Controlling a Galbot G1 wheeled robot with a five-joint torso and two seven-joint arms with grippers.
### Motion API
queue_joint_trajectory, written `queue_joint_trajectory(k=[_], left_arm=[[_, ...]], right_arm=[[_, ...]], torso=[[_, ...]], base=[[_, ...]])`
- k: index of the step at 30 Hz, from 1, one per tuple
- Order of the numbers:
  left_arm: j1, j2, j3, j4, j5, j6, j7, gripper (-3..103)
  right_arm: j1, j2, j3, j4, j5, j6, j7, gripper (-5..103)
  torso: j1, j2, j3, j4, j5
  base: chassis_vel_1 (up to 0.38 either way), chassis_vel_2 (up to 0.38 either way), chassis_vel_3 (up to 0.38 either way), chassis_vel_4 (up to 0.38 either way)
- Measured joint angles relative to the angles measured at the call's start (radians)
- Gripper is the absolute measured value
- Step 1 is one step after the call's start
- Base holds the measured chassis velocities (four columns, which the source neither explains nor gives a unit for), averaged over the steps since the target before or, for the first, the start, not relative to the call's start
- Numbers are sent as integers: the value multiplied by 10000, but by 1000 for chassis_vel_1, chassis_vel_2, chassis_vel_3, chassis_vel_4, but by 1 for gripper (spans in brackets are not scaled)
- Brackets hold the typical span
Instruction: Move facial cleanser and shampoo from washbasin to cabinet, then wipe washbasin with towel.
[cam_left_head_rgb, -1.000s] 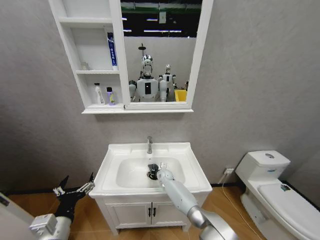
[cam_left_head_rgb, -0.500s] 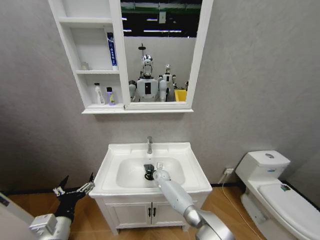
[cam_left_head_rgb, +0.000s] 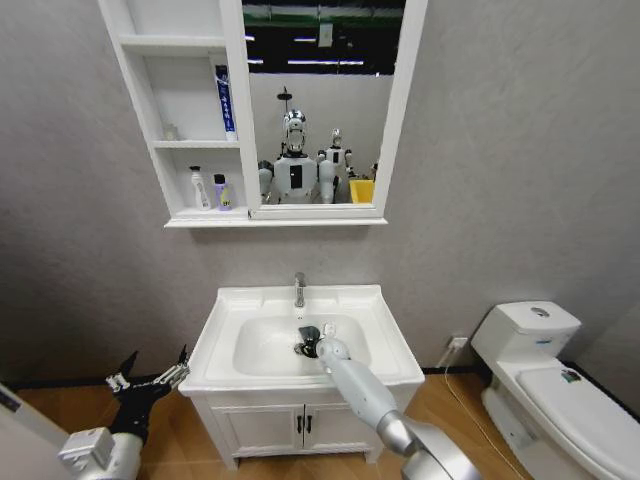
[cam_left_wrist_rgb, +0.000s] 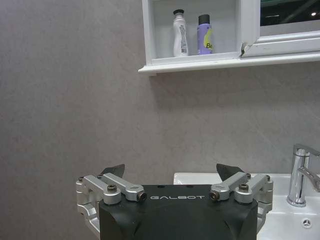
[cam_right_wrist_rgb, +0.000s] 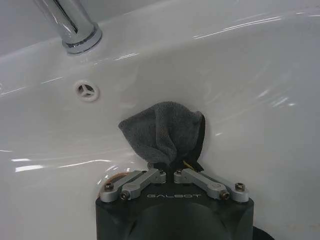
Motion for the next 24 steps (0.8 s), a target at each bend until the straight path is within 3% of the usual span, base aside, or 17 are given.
queue_joint_trajectory(k=[10,17,24], left_arm=[[0,0,0,0,0,0,0,100],[0,0,0,0,0,0,0,100],[0,0,0,0,0,0,0,100]], right_arm=[[131,793,-171,-338,-41,35,-312,2],[261,859,15,-736,-218,242,-480,2],[140,744,-12,-447,-154,209,-267,2]], torso=[[0,0,1,9,2],[0,0,1,0,-2],[0,-1,1,7,2]], base=[[0,0,0,0],[0,0,0,0],[0,0,0,0]])
